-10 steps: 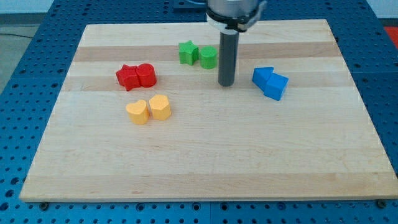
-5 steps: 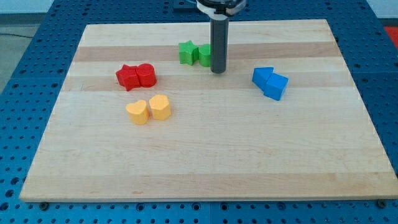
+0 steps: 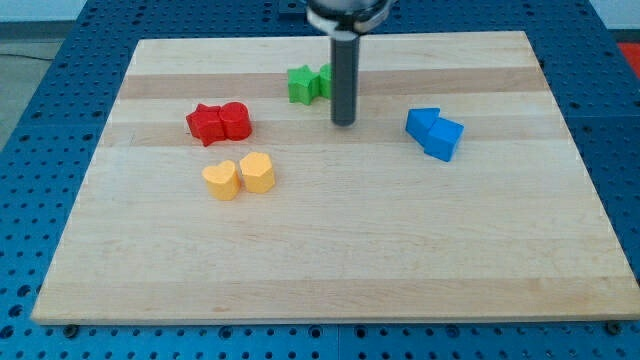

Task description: Place green blocks and red circle in the horizontal line

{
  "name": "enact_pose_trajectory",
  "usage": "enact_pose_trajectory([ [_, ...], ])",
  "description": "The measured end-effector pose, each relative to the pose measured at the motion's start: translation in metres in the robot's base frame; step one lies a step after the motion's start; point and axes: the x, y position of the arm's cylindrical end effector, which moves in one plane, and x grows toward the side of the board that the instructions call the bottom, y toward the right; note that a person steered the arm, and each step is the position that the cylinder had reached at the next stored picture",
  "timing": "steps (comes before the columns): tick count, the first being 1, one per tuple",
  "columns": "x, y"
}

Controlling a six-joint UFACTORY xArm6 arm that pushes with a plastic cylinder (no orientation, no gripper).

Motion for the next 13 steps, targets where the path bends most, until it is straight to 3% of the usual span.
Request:
enact_pose_trajectory([
  [1,0.027,-0.046],
  [2,0.018,-0.113],
  [3,-0.003,-0.136],
  [5,-0.035,-0.144],
  [10,-0.036,-0.131],
  [13,-0.043,-0.177],
])
